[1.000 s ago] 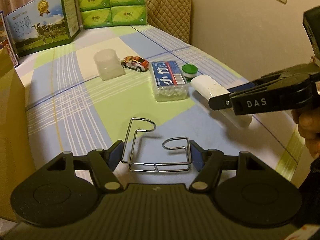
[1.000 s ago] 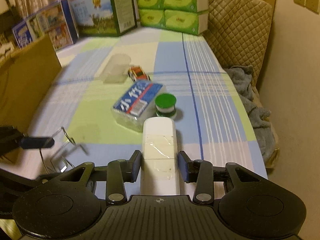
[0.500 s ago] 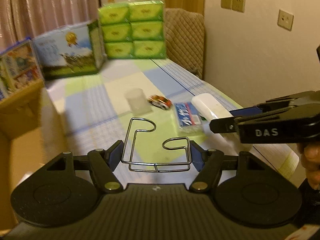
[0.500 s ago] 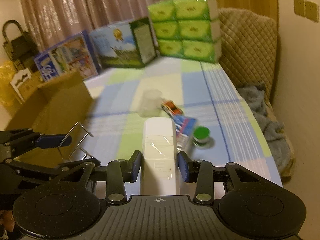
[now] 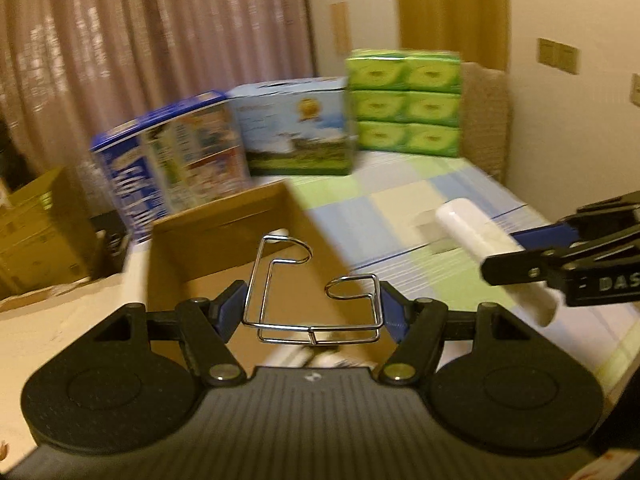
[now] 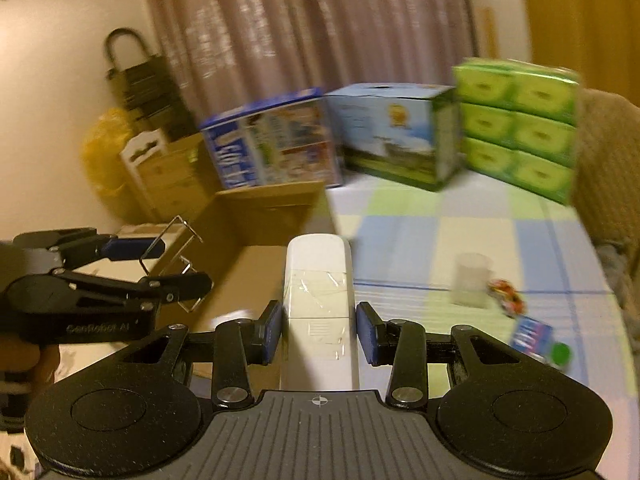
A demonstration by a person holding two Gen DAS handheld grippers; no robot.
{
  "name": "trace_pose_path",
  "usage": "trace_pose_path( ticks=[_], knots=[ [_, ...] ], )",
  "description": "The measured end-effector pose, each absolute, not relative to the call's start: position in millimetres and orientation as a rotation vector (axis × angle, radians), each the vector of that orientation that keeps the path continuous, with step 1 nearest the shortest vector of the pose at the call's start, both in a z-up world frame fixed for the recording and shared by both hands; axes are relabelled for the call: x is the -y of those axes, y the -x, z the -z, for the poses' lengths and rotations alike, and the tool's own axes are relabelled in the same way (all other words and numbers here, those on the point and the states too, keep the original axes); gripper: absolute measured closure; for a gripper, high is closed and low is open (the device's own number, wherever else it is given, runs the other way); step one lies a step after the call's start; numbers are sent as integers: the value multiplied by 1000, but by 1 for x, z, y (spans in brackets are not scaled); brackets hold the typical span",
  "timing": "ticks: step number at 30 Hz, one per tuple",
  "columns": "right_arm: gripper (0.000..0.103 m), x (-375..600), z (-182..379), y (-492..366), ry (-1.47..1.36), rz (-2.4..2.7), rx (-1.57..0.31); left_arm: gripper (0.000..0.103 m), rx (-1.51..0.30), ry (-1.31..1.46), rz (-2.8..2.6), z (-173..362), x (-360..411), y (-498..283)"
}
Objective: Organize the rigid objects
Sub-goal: 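Carry the wire rack with the left tool while the right tool carries the stick to the box, then open the left tool to drop the wire rack while the right tool releases the stick into the box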
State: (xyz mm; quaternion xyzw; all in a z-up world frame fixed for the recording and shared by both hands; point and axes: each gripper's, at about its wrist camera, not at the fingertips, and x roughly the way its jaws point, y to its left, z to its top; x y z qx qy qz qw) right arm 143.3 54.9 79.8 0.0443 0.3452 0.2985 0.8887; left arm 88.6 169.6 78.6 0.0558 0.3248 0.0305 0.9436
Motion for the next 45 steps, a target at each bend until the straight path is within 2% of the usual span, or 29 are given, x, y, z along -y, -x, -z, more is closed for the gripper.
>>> trace_pose_path(
  ticks=[13,45],
  knots=[
    [66,-142,-64,-153,-35,-706,-770,38,-691,-64,-139,-59,-239,-64],
    [66,-174,-19,-184,-11,-664,-842,35,-770,-52,-118,-11,-255,-91]
  ],
)
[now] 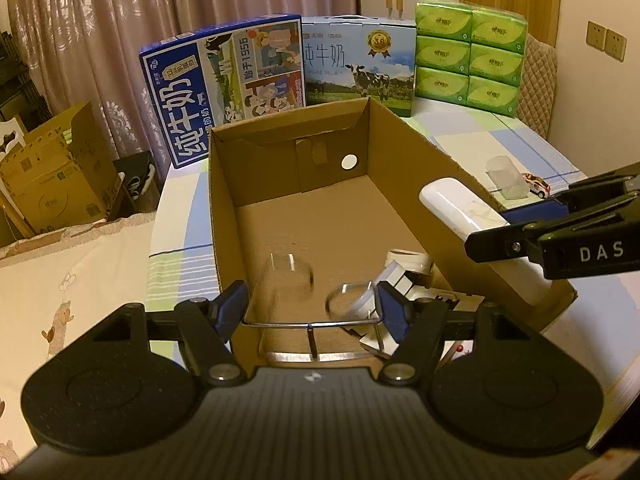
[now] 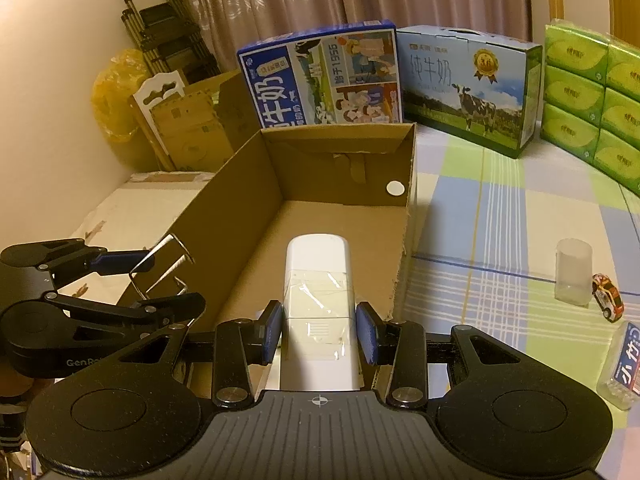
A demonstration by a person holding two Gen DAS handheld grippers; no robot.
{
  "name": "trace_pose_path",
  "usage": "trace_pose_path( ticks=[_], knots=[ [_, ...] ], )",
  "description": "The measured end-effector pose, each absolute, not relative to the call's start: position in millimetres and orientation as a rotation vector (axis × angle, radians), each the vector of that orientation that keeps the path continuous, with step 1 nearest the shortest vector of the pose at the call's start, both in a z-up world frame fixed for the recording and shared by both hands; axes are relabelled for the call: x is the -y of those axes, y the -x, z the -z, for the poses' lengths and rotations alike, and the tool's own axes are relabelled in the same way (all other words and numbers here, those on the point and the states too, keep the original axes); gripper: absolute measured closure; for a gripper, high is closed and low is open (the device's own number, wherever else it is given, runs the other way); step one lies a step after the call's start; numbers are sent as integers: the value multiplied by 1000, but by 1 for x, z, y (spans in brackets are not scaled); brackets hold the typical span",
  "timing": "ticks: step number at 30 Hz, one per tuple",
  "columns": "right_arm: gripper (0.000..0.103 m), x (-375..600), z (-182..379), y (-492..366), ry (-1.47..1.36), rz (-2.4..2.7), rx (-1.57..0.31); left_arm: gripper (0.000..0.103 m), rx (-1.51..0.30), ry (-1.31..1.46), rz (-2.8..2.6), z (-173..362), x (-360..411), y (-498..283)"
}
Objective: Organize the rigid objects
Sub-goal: 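Open the left tool to drop the wire rack while the right tool releases the stick into the box, then move both open tools from the box to the floss box and green jar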
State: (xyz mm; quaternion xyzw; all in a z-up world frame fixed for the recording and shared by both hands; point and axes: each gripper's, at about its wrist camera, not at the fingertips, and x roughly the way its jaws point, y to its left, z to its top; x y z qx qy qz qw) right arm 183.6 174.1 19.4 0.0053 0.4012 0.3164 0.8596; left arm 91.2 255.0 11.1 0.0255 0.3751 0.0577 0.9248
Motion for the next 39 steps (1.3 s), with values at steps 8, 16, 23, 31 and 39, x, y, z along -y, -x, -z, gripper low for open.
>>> trace_pose_path(
  ticks=[8,16,23,31,39],
  knots=[
    [66,-172,-17,-184,-10,-657,-845,34,-760,-57,-140,-13,-258,-86],
    [66,-172,-18,-182,-12,-648,-838,34,-749,-48,-146,-17,-260,-83],
    [65,-172,-19,-184,-22,-653,-827,34,-745,-43,-153,-18,-260,-82],
    [43,-162,-27,-180,-61,-653,-792,34,-740,-35,-159,-22,-257,-78],
    [43,-142,-37,-171,-76,-633,-777,34,-723,-36,-149,-33,-243,-71]
  ],
)
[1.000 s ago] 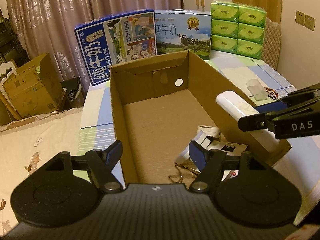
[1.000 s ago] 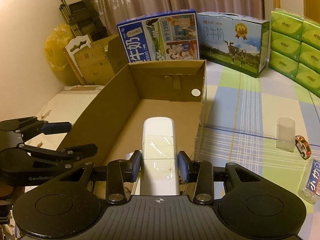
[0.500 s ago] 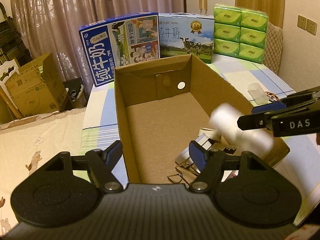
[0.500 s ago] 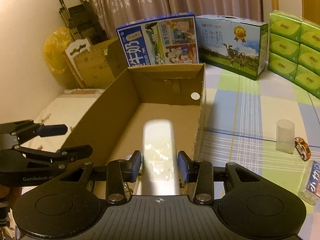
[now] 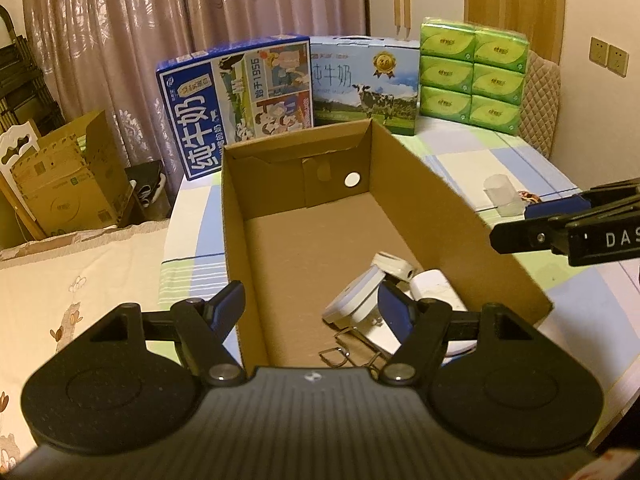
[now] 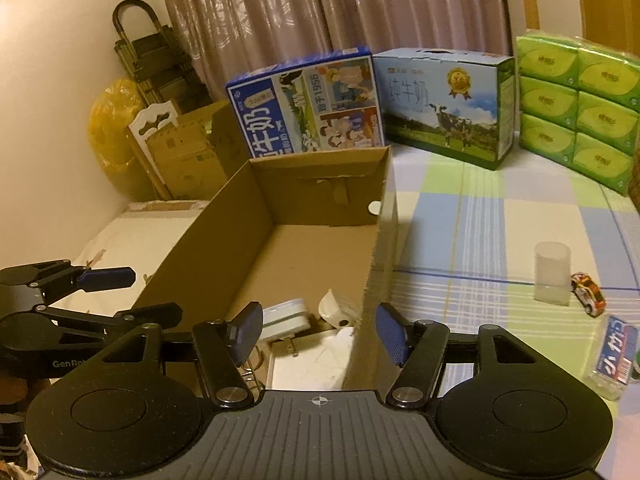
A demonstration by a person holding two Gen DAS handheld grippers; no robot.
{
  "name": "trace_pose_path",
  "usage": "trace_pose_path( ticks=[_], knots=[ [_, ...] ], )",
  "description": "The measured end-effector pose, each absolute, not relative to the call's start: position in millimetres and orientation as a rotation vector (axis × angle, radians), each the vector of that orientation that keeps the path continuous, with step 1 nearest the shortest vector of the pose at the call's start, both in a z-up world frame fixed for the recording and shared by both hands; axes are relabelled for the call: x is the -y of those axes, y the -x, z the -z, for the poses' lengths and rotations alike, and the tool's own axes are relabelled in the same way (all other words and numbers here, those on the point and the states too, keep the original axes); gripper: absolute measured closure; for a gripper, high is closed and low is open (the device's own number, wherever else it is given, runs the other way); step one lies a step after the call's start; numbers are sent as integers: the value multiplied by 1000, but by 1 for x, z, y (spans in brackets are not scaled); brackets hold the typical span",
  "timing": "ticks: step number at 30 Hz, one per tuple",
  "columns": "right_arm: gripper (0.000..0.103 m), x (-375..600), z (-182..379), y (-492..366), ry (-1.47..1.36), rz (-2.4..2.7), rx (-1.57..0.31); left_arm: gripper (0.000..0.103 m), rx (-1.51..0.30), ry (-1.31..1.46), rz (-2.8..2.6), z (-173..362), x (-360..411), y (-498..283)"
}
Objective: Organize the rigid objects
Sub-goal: 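Move both open tools from the box to the floss box and green jar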
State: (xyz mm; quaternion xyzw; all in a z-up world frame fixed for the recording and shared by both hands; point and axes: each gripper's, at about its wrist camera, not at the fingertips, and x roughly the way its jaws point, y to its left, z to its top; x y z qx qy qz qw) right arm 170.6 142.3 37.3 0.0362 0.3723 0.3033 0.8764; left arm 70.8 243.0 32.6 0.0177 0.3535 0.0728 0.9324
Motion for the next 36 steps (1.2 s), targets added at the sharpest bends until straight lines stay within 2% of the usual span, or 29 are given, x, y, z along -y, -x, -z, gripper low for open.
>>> trace_pose_path(
  ticks=[17,23,31,36],
  knots=[
    [42,-56,-66,-134,-127,-504,-752,34,-670,-28,-80,-71,-176,-55],
    [42,-15,-73,-124,-142,-446,-744,31,-661,-21,-46,-75,-146,-58],
    [42,35,-71,-115,-171,-365,-744,21,-658,-9,-15,-66,-107,-69],
    [42,70,-56,-106,-197,-295,-754,21,-661,-1,17,-55,-81,-78]
  ],
)
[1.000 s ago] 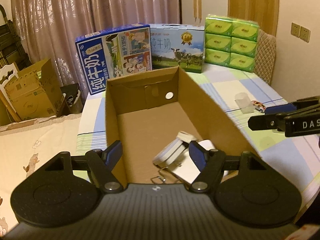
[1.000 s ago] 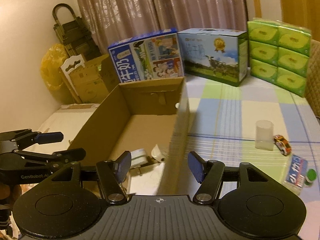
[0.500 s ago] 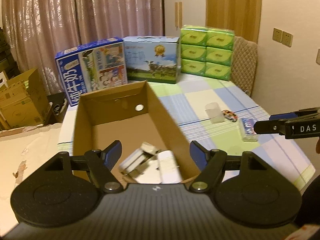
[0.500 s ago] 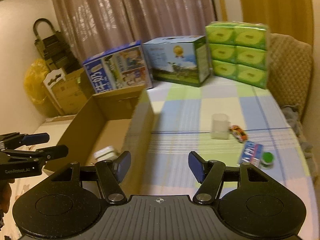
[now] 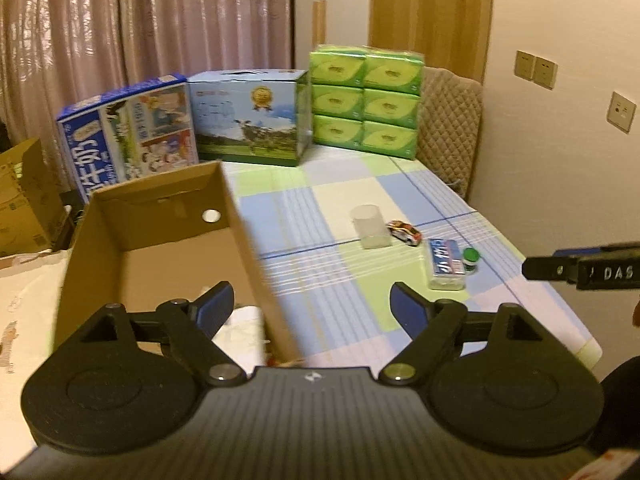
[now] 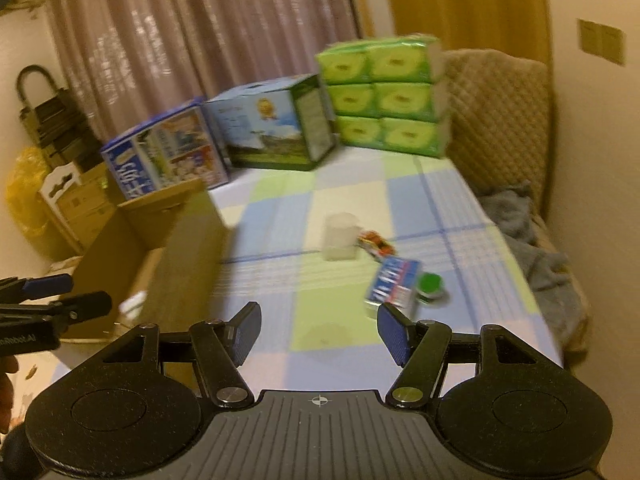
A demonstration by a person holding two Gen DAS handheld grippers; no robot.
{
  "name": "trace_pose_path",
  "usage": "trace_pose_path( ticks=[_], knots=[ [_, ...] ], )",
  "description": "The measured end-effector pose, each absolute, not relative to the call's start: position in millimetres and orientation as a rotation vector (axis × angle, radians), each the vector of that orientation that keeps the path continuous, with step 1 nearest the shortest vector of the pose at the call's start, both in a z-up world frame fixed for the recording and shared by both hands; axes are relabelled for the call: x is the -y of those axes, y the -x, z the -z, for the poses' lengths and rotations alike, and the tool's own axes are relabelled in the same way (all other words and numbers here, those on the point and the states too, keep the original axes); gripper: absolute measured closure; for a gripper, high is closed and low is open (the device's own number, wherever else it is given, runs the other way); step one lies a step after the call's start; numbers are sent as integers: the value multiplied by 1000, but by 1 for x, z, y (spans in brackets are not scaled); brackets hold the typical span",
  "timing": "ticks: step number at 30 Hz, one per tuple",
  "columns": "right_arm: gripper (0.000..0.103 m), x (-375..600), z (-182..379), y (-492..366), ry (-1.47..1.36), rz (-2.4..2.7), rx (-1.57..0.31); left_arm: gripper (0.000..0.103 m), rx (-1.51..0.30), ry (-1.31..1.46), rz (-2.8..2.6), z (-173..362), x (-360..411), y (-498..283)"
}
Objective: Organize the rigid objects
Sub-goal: 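Move both open tools from the box to the floss box and green jar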
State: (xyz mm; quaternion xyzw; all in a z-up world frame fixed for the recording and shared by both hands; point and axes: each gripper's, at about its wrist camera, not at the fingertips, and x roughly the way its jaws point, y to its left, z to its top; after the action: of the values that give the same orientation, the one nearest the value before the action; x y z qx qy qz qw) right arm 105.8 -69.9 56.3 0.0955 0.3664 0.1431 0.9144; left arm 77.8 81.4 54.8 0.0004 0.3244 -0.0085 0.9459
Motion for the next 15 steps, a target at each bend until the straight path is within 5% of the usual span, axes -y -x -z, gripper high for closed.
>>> trace_pose_path(
  ticks=[15],
  knots=[
    [41,143,-8,-110,-246,-137,-797,21,-695,-14,141,-13,-6,-129]
  ],
)
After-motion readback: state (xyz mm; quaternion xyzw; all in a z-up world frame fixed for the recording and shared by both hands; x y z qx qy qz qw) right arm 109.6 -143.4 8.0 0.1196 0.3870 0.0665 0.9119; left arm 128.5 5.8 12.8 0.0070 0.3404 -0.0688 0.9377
